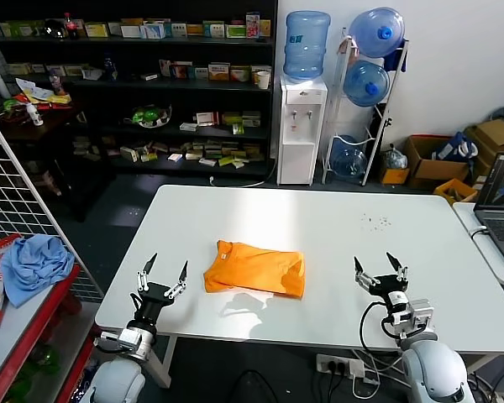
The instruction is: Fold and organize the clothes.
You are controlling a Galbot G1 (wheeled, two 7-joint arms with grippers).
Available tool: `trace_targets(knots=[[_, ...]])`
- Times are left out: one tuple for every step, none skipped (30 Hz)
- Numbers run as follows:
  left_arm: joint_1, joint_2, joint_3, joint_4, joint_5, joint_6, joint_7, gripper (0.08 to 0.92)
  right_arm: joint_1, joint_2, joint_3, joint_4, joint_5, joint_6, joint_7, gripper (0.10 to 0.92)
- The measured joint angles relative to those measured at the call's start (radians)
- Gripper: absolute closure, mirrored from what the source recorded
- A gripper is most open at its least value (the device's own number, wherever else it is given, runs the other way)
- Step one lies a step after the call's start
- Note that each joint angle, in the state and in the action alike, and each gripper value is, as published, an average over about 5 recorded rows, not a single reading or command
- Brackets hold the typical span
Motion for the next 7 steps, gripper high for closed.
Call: trace_targets(knots=[[0.0, 0.0, -0.004, 0.0, 0.0, 0.004, 0.003, 0.177, -0.001, 0.003, 0.003, 0.001, -0.001, -0.001, -0.003, 0.203], [0.0, 0.0, -0.008, 0.0, 0.0, 0.008, 0.005, 0.177, -0.001, 0.005, 0.007, 0.001, -0.002, -0.002, -0.006, 0.203], [0.0, 0.0, -0.012, 0.0, 0.0, 0.011, 0.007, 0.177, -0.002, 0.006, 0.01, 0.001, -0.003, -0.003, -0.009, 0.203], [0.0, 0.0, -0.016, -0.001, 0.0, 0.015, 0.01, 0.177, -0.002, 0.008, 0.013, 0.002, -0.004, -0.004, -0.012, 0.203], [0.0, -0.001, -0.019, -0.002, 0.001, 0.018, 0.012, 0.177, -0.002, 0.009, 0.016, 0.002, -0.004, -0.005, -0.014, 0.203], [0.001, -0.001, -0.021, -0.003, 0.001, 0.02, 0.013, 0.177, -0.002, 0.01, 0.017, 0.002, -0.004, -0.005, -0.015, 0.203], [0.001, -0.001, -0.022, -0.003, 0.001, 0.022, 0.013, 0.177, -0.002, 0.01, 0.018, 0.002, -0.004, -0.006, -0.016, 0.203]])
